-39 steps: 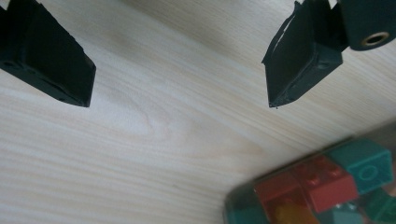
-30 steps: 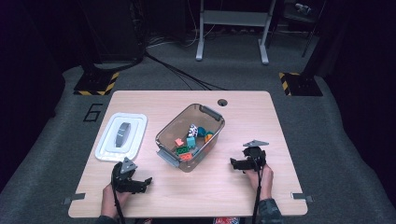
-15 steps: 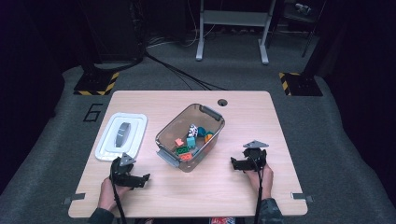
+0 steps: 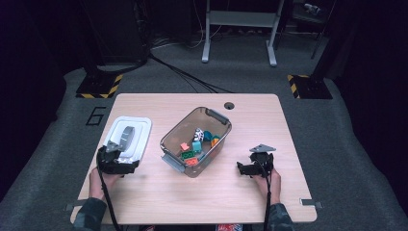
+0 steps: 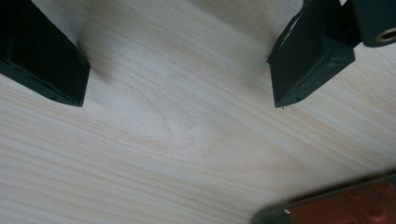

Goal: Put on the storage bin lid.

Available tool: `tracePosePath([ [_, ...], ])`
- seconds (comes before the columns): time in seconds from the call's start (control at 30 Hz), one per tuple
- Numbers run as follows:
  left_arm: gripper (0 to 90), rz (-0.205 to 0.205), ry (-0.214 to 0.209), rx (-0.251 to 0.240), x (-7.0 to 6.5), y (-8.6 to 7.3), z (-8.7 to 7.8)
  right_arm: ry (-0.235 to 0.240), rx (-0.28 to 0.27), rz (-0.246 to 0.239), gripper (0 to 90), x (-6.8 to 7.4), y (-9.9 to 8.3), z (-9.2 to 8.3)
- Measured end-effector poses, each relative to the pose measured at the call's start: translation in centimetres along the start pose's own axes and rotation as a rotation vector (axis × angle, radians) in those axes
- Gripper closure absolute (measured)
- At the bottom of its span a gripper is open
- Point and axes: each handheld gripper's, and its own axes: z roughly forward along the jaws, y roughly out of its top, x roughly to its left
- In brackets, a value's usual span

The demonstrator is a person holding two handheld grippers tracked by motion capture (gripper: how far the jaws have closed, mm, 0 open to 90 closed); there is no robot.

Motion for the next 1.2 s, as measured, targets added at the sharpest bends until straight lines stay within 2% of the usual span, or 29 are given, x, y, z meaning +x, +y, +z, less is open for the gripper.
tracePosePath([
  [0.07, 5.6, -0.025, 0.005, -0.003, 0.9, 0.4, 0.1, 0.0, 0.002, 0.007, 4.1, 0.0, 0.0, 0.0],
  [0.13, 5.5, -0.04, 0.007, 0.021, 1.9, 1.0, 0.4, -0.002, 0.002, 0.008, 4.7, 0.1, 0.0, 0.0],
  [0.17, 5.4, -0.056, 0.015, 0.011, 2.2, 1.2, 0.7, 0.001, 0.002, 0.0, 4.9, 0.0, 0.0, 0.0],
  [0.23, 5.1, -0.054, 0.02, 0.044, 2.9, 1.6, 1.1, 0.003, 0.003, -0.003, 5.1, 0.0, 0.0, 0.0],
  [0.33, 4.9, -0.075, 0.028, 0.038, 3.5, 2.0, 1.7, 0.003, 0.002, -0.003, 5.2, 0.0, 0.0, 0.0],
  [0.4, 4.9, -0.078, 0.021, 0.057, 3.9, 2.4, 2.2, 0.003, 0.001, -0.007, 5.2, 0.0, 0.0, 0.0],
  [0.77, 8.5, -0.113, 0.042, 0.085, 4.9, 4.1, 4.6, 0.008, -0.003, -0.021, 6.5, 0.0, 0.0, 0.0],
  [0.8, 8.4, -0.106, 0.054, 0.082, 4.9, 4.1, 4.8, 0.008, -0.003, -0.022, 6.5, 0.0, 0.0, 0.0],
  [0.83, 8.3, -0.104, 0.062, 0.108, 4.9, 4.2, 5.1, 0.008, -0.003, -0.022, 6.6, 0.0, 0.0, 0.0],
  [0.9, 7.6, -0.117, 0.056, 0.113, 5.0, 4.2, 5.5, 0.008, -0.003, -0.022, 6.7, 0.0, 0.0, 0.0],
  [1.0, 7.9, -0.116, 0.062, 0.105, 5.1, 4.2, 5.8, 0.008, -0.004, -0.022, 6.9, 0.0, 0.0, -0.1],
  [1.03, 11.7, -0.12, 0.061, 0.102, 5.1, 4.1, 5.8, 0.008, -0.005, -0.022, 6.9, 0.0, 0.0, -0.1],
  [1.07, 20.6, -0.123, 0.062, 0.105, 5.2, 4.1, 5.8, 0.005, -0.005, -0.022, 7.0, 0.0, 0.0, -0.1],
  [1.17, 39.1, -0.171, 0.065, 0.074, 5.3, 3.6, 5.8, 0.006, -0.005, -0.023, 7.3, 0.0, 0.0, -0.1],
  [1.2, 43.7, -0.173, 0.06, 0.073, 5.4, 3.5, 5.8, 0.006, -0.004, -0.018, 7.4, 0.1, 0.0, -0.1],
])
